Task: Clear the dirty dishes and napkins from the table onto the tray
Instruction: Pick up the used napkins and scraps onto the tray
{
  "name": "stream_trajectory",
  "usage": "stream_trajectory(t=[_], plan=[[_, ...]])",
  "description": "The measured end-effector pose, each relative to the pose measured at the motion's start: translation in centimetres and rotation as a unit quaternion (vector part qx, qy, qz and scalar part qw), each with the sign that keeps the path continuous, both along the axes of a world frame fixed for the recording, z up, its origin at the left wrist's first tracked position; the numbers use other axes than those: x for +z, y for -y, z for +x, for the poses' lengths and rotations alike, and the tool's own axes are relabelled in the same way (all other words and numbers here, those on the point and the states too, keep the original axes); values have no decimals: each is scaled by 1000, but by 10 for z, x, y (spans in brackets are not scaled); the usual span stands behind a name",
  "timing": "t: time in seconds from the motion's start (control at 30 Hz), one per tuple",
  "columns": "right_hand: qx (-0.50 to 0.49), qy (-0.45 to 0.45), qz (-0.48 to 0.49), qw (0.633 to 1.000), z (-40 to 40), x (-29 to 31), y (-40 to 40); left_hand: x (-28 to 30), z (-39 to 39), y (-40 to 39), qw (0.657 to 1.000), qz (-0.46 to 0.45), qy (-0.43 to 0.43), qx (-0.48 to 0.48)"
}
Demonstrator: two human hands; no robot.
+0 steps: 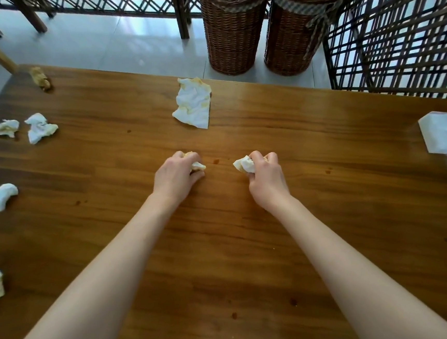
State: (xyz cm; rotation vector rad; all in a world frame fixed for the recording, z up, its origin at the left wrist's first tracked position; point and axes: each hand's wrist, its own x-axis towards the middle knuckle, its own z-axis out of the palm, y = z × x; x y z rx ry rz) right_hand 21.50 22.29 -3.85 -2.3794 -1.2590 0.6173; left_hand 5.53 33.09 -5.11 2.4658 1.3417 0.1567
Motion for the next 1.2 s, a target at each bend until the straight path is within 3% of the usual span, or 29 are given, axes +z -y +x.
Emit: stream_trajectory(t=[0.1,0.27,0.53,0.93,1.2], plan=[[1,0,-5,1000,-5,-2,-3,1,5,0,1000,-7,-16,2],[3,0,-7,1000,-13,-3,-8,3,15,-2,991,12,-129,-22],[-2,12,-6,1000,-15,-3,-15,10,20,-9,981,3,-183,-67],[-18,12,-9,1000,-12,-5,-14,9,12,-8,991,-2,-114,-68],[-16,10,12,1000,-13,-3,-16,3,11,-10,994,61,-60,-64]])
